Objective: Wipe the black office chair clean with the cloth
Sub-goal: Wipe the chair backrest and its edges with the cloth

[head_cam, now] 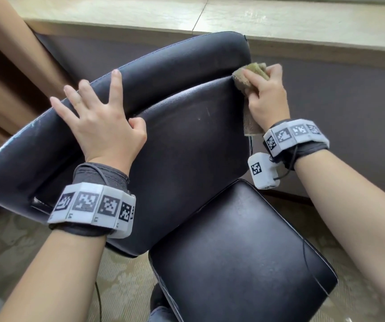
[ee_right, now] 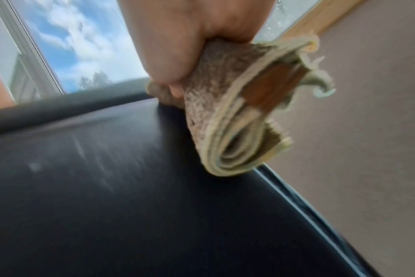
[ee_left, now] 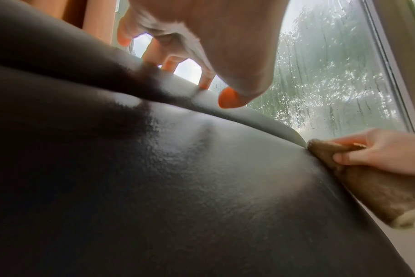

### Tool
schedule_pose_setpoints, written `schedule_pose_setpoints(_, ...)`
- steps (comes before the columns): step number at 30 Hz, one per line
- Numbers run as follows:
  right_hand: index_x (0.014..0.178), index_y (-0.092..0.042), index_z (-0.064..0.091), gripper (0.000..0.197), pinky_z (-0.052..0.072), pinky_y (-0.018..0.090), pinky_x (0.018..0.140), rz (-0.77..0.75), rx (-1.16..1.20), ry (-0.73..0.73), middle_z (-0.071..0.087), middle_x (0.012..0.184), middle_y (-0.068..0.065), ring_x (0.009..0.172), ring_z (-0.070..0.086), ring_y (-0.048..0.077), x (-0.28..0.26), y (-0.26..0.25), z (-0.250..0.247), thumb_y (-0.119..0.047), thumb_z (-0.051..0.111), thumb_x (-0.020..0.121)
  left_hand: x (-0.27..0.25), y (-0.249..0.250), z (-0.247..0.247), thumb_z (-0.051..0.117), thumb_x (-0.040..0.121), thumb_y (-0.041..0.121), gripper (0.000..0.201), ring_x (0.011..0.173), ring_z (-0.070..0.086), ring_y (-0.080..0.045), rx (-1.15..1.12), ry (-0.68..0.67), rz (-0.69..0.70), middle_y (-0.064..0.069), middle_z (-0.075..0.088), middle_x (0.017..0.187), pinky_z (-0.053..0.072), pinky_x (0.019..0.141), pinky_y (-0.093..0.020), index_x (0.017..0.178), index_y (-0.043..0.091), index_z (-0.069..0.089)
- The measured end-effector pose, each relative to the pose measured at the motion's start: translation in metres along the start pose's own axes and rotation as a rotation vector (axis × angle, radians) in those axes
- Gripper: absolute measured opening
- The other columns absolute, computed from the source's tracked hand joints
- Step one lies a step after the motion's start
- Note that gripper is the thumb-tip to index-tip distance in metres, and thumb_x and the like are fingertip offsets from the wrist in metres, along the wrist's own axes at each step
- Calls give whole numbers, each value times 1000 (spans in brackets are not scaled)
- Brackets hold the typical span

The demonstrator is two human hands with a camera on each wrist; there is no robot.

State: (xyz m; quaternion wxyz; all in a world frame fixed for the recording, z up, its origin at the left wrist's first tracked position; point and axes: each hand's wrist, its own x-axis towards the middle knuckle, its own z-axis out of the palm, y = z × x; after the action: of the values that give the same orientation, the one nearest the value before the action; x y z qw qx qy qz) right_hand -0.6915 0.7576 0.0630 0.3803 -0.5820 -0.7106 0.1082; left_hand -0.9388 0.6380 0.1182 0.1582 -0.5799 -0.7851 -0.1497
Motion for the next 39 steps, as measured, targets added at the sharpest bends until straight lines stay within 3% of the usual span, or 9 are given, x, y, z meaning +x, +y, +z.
schedule_pose_setpoints(3, 126, -24, 58, 50, 35, 17, 87, 47, 33, -25, 41, 118, 18, 96, 54, 33, -22, 12, 18, 0, 48, 84, 1, -1, 1, 54, 76, 23, 74, 130, 24, -53, -1, -2, 2, -35, 33, 135, 6, 107, -65, 145, 19, 29)
schedule_pose_setpoints(7, 125, -28, 59, 47, 33, 19, 87, 184, 12, -139, 41, 115, 13, 99, 53, 31, -51, 32, 22, -2, 50, 86, 2, -1, 1, 54, 75, 23, 73, 130, 24, -52, -18, 5, -9, -35, 34, 134, 6, 108, -65, 144, 19, 30)
schedule_pose_setpoints(12, 122, -19, 62, 43, 26, 7, 90, 108, 83, 50, 33, 104, 5, 95, 46, 16, -16, 20, -3, -1, 49, 85, 0, -1, 1, 54, 75, 22, 74, 130, 24, -53, -13, 10, -3, -34, 33, 135, 6, 108, -64, 144, 20, 29)
schedule_pose_setpoints(15, 127, -24, 57, 43, 26, 8, 94, 103, 105, 28, 31, 106, 1, 98, 41, 8, 13, 7, -3, -5, 49, 88, 0, -1, 2, 54, 75, 22, 74, 129, 24, -53, -8, 12, -2, -34, 33, 134, 6, 108, -64, 144, 20, 29)
schedule_pose_setpoints(19, 129, -25, 56, 48, 28, 10, 91, 150, 139, -7, 34, 106, 6, 102, 49, 20, 2, 12, 16, -2, 47, 87, 1, -2, 2, 54, 74, 21, 75, 130, 24, -53, -10, 4, -1, -35, 33, 135, 6, 108, -64, 145, 20, 29)
schedule_pose_setpoints(22, 129, -29, 55, 50, 35, 26, 95, 227, 70, -109, 40, 114, 14, 101, 51, 33, -29, 31, 26, -3, 47, 87, 1, -2, 2, 54, 74, 21, 76, 130, 24, -53, -6, 2, 6, -35, 33, 135, 7, 108, -64, 145, 19, 28)
schedule_pose_setpoints(25, 128, -32, 55, 49, 34, 25, 91, 257, 9, -157, 39, 118, 13, 100, 51, 33, -39, 39, 23, -4, 47, 88, 1, -2, 4, 54, 73, 21, 76, 130, 24, -54, 1, 12, 11, -35, 33, 135, 7, 108, -64, 145, 19, 28)
schedule_pose_setpoints(32, 126, -22, 58, 44, 26, 4, 90, 87, 195, 108, 33, 105, 3, 96, 42, 9, 7, 9, 1, -4, 49, 87, 3, -1, 5, 55, 74, 21, 76, 130, 23, -53, 2, 8, 1, -35, 32, 136, 7, 109, -62, 145, 20, 28)
schedule_pose_setpoints(39, 125, -19, 59, 39, 26, 7, 94, 131, 188, 78, 34, 103, 3, 98, 40, 8, -13, 28, -4, -5, 53, 89, 12, 6, 9, 56, 75, 23, 76, 129, 23, -55, 2, -1, 45, -35, 33, 135, 7, 110, -60, 145, 19, 29)
